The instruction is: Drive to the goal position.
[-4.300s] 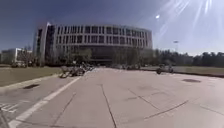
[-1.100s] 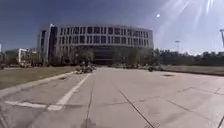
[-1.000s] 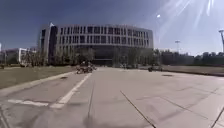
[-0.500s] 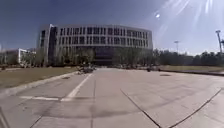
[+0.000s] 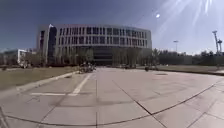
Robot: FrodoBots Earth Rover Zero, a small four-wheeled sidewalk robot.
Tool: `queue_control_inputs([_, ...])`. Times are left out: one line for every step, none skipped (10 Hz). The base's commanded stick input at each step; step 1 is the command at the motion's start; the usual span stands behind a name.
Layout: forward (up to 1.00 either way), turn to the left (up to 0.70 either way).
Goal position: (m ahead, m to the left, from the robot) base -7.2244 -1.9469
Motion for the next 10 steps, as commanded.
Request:
queue_control_inputs([0.0,0.0])
queue_control_inputs([0.0,0.0])
queue_control_inputs([0.0,0.0])
queue_control_inputs([0.0,0.0])
queue_control_inputs([0.0,-0.03])
queue_control_inputs([0.0,-0.07])
queue_control_inputs([0.0,-0.32])
queue_control_inputs([0.0,-0.7])
queue_control_inputs([0.0,-0.7])
queue_control_inputs([0.0,-0.7])
